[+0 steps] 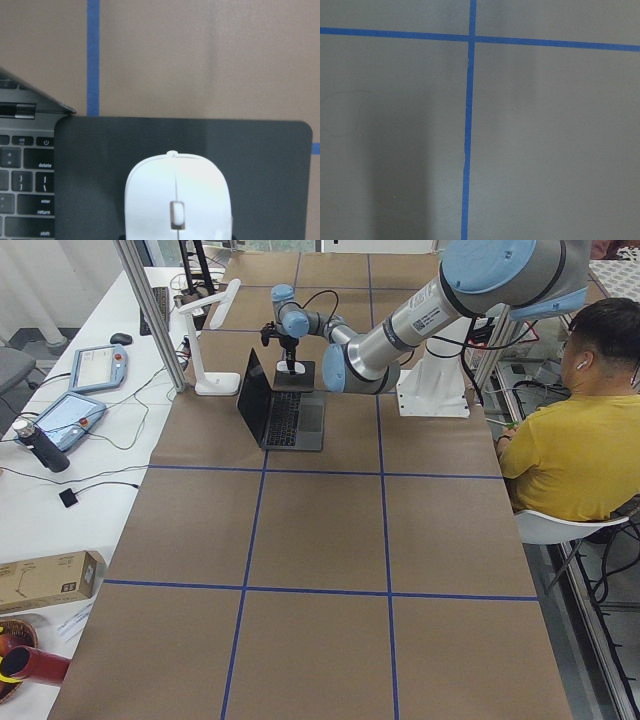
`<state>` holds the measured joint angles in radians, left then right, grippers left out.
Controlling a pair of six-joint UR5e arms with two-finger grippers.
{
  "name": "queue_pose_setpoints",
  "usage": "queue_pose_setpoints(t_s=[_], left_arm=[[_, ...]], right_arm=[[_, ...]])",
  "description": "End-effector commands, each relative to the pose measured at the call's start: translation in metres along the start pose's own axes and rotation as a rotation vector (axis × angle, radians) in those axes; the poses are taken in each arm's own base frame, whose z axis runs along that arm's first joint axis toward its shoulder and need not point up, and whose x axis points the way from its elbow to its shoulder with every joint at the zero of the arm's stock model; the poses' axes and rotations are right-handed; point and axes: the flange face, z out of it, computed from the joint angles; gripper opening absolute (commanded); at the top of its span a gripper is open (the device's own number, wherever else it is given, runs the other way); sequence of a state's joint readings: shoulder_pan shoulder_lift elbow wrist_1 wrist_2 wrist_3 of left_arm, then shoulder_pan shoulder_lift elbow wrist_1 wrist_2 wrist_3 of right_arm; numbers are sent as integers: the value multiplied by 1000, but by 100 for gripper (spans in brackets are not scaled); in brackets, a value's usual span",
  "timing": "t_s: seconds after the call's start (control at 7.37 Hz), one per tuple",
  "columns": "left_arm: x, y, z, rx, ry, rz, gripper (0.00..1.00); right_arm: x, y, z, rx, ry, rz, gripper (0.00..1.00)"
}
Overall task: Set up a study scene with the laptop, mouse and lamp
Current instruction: 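Move the white mouse over the black mouse pad with the left gripper, then lower the white mouse onto the pad and open the left gripper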
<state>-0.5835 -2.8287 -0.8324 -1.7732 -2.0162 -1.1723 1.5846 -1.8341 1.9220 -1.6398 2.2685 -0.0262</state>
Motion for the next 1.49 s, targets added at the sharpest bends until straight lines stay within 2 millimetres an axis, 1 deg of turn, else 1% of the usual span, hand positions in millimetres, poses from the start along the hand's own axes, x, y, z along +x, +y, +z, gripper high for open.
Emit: queue_pose_setpoints(t_s=[0.0, 0.14, 0.27, 0.41, 0.54, 0.68, 0.81, 0.95, 1.09, 1.22, 1.36], left_arm=[[5, 13, 5, -6, 9, 18, 100], [3, 16, -2, 1, 25, 26, 100], [-9, 24, -16, 9, 56, 37, 100], [-30, 30, -31, 13, 54, 30, 100], [-56, 37, -51, 20, 48, 17, 100], [-109, 56, -72, 42, 69, 18, 100], [-175, 75, -86, 67, 83, 39, 100], [-239, 91, -110, 94, 65, 134, 100], [-307, 101, -133, 104, 4, 221, 100], [-375, 104, -149, 116, -50, 272, 100], [-449, 96, -167, 127, -104, 322, 100]], right_arm=[[0, 1, 0, 0, 0, 0, 100], [0, 1, 0, 0, 0, 0, 100], [2, 1, 3, -4, 1, 3, 100], [7, 2, 9, -14, -2, 12, 100], [9, 2, 9, -14, 2, 13, 100], [11, 4, 10, -16, 4, 21, 100], [10, 3, 10, -15, 4, 21, 100], [12, 2, 12, -19, 4, 32, 100], [11, -2, 11, -13, 4, 28, 100], [11, -3, 10, -1, 4, 20, 100], [11, -4, 11, -2, 3, 19, 100]])
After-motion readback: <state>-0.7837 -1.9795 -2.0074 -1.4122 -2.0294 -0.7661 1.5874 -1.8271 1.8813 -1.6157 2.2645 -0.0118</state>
